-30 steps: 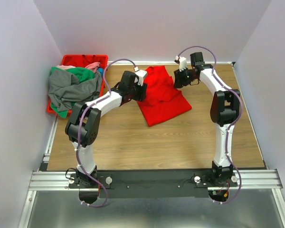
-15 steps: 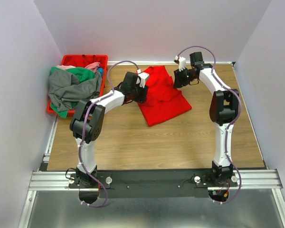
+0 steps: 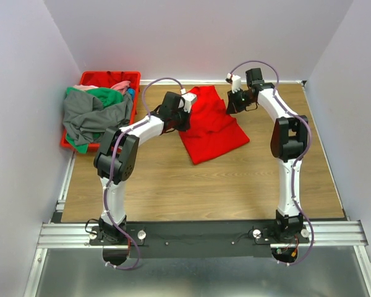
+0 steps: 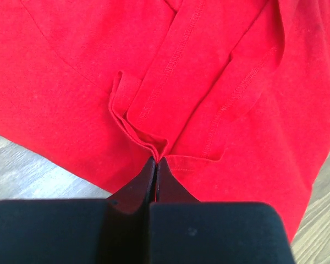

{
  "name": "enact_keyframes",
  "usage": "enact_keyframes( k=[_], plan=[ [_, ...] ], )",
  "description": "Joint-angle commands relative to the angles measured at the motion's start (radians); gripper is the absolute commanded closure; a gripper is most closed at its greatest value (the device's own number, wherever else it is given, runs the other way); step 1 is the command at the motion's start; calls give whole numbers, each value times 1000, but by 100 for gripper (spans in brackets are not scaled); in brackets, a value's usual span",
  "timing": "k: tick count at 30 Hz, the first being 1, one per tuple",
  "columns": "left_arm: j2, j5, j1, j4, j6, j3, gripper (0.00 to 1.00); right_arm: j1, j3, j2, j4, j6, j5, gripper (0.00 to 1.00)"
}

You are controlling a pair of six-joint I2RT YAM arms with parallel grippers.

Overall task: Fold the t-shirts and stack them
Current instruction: Fold the tshirt

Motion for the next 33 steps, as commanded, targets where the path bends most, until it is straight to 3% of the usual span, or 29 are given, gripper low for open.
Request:
enact_keyframes(
  k=[1, 3, 33],
  plan=[
    [3, 20, 8, 0, -4, 7, 100, 6, 53, 28, -20, 13, -14, 96],
    [-5, 17, 18, 5, -10, -3, 100, 6, 71, 33, -20, 26, 6, 100],
    [0, -6, 104, 74, -72, -24, 100, -6, 195, 125, 38, 169, 209, 100]
  ],
)
